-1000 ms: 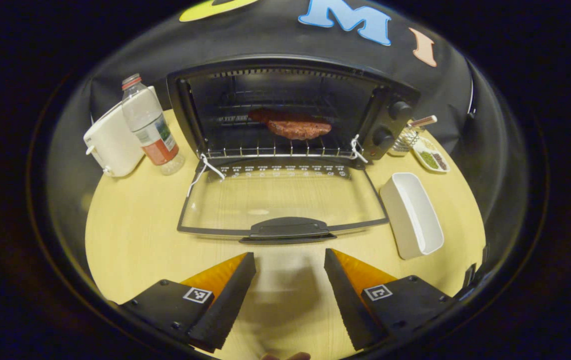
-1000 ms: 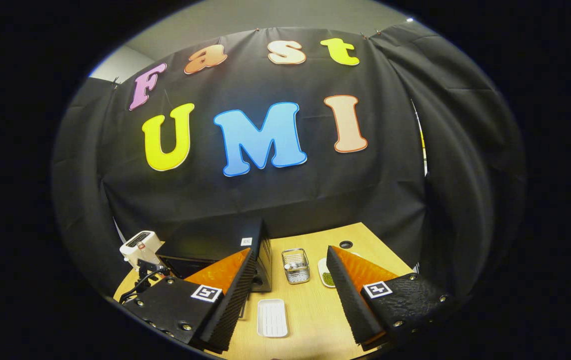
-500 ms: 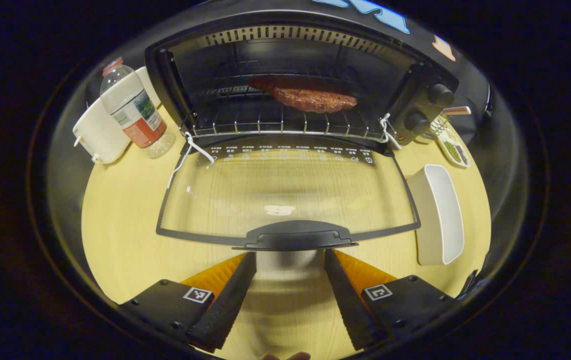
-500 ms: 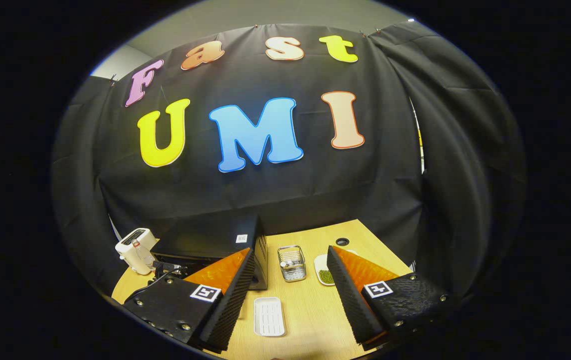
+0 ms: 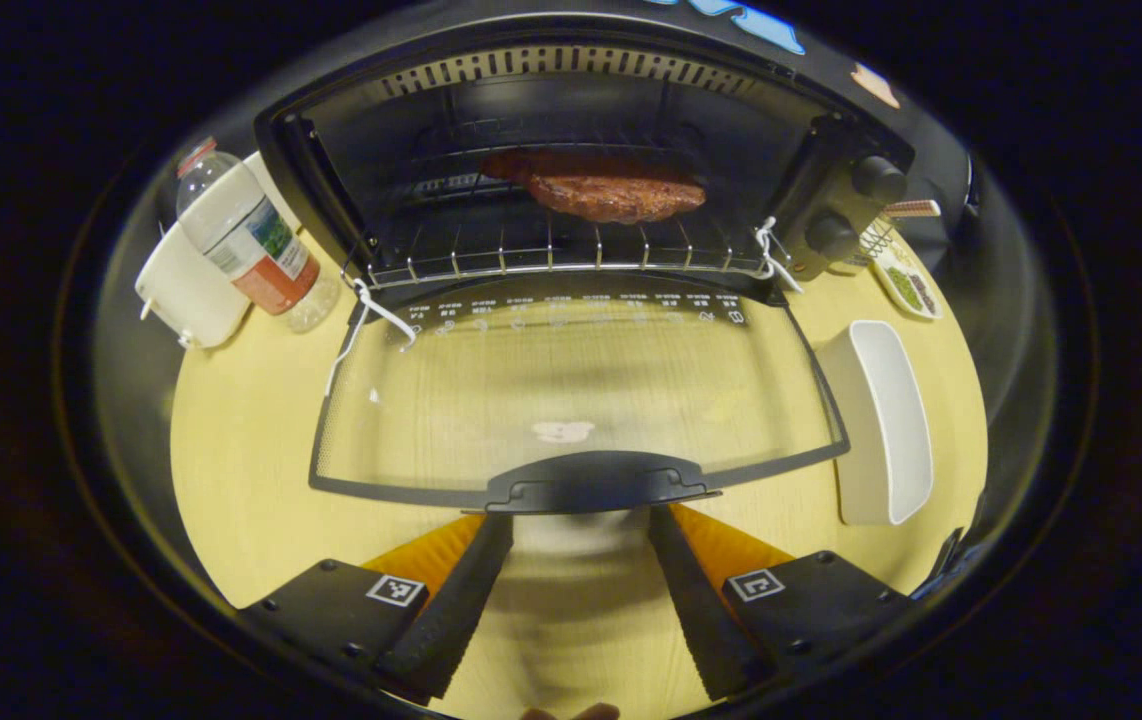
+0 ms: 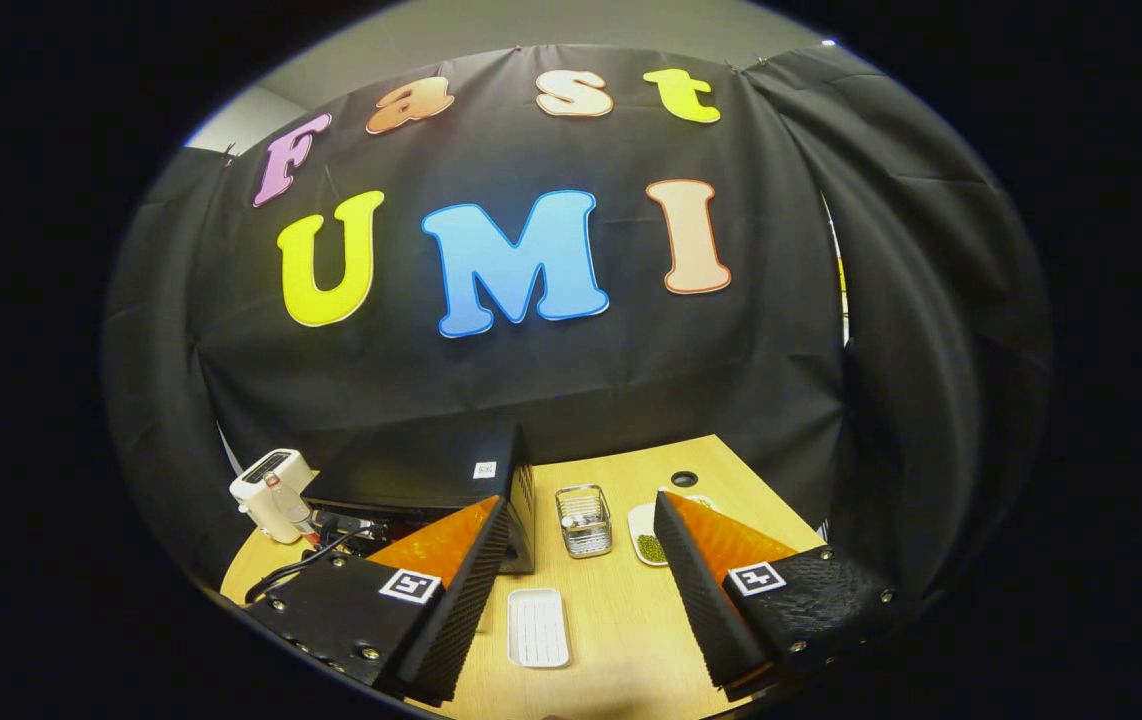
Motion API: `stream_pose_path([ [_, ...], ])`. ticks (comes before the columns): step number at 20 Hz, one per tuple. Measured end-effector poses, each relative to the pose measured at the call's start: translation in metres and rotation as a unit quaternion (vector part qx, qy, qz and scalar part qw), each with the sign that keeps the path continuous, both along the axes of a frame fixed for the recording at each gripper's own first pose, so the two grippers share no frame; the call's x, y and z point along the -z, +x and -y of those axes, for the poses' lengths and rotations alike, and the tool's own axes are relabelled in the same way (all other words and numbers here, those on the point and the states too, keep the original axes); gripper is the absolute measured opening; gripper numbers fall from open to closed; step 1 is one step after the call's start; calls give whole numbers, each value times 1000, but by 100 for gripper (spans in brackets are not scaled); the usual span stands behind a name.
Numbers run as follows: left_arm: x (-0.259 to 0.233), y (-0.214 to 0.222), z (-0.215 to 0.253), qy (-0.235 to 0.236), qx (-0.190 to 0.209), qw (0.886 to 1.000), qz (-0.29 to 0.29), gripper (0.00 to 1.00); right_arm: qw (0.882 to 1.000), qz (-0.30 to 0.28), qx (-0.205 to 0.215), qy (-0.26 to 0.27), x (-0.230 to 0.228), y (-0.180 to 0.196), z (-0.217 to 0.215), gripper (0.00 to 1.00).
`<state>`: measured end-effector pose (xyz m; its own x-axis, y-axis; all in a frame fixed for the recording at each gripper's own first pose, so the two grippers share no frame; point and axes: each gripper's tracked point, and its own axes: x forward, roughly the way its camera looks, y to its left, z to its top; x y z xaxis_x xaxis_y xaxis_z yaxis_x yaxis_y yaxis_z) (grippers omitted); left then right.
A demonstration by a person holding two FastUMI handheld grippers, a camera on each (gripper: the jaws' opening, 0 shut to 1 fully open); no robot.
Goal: Open the electric oven with the left hand, put the food in, and close the electric oven.
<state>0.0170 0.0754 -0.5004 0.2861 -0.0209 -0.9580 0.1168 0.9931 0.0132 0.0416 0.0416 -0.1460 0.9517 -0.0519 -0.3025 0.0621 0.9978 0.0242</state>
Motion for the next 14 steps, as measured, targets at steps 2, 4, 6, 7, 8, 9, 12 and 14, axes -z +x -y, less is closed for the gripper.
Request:
stream_pose_path([
  [2,-8,0,1,-8,-2,1000,6,98,1000,-1,-1,-1,1,-1,0,89],
  [4,-19,-1,1,-12,0,1000,13,97,1000,-1,0,1,0,-3,0,89],
  [6,-29,-1,2,-15,2,1000,25,98,1000,0,3,2,1,-4,2,90],
  [7,-35,0,2,-18,1,999,33,98,1000,1,3,2,0,-3,1,90],
  [8,-42,0,3,-20,1,999,42,98,1000,2,2,2,-2,-3,1,90],
  [9,-50,3,3,-21,2,998,53,98,1000,5,2,0,-3,-5,1,90],
  [12,-72,9,4,-19,13,996,87,92,1000,15,0,-5,-10,-4,1,90],
  [14,-77,17,1,-7,22,994,104,94,1000,17,-1,-3,-11,-5,-1,90],
])
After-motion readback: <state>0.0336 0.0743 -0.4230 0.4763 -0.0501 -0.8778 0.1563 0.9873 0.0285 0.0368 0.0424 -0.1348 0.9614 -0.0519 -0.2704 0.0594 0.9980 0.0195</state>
